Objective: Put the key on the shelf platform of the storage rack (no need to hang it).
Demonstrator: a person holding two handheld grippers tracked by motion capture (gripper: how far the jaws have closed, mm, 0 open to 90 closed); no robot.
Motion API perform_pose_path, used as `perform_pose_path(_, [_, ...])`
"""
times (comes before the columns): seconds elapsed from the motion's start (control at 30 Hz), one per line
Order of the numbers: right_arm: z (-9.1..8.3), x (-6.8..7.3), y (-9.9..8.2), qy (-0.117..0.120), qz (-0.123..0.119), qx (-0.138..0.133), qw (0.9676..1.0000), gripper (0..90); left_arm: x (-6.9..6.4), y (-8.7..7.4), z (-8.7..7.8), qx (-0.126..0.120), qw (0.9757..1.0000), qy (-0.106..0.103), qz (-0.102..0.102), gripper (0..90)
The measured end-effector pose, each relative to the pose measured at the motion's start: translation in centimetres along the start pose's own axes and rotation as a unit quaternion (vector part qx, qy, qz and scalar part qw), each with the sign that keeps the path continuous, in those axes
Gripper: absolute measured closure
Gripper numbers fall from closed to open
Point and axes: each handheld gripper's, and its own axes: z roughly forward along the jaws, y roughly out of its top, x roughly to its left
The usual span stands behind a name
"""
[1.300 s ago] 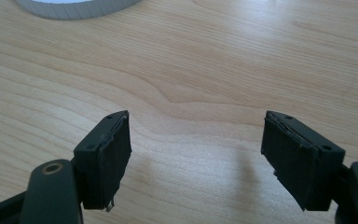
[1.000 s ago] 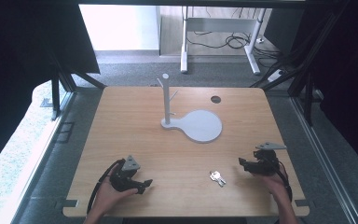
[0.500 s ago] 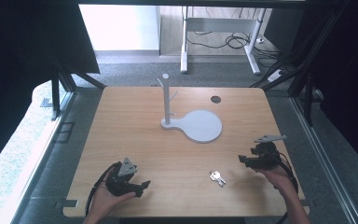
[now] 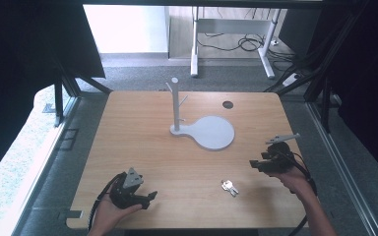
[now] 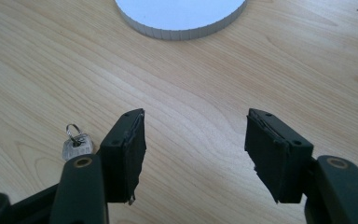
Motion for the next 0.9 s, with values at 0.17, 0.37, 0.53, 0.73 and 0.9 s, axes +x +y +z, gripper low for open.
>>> perform_pose_path(0.17, [-0.6, 0.0, 0.2, -0.008, -0.006, 0.012, 0.9999, 40.7, -0.6, 0.0, 0.4, -0.001, 0.9999, -0.014, 0.006, 22.3])
perform_pose_path(0.37, [-0.9, 0.8, 0.1, -0.011, -0.021, 0.018, 0.9996, 42.1, -1.0, 0.1, 0.9, 0.004, 0.9995, -0.026, 0.015, 22.3])
perform_pose_path(0.53, [-0.4, 1.5, 0.0, -0.011, -0.035, 0.038, 0.9986, 42.9, -1.2, 0.4, 1.3, 0.005, 0.9994, -0.030, 0.020, 22.2])
perform_pose_path(0.73, [0.5, 2.3, 0.5, 0.000, -0.041, 0.071, 0.9966, 44.8, -1.5, 0.8, 1.7, 0.007, 0.9989, -0.036, 0.030, 22.1])
perform_pose_path(0.9, [0.9, 3.6, 0.9, 0.022, -0.049, 0.074, 0.9958, 47.8, -1.7, 0.9, 1.9, 0.008, 0.9987, -0.038, 0.033, 22.1])
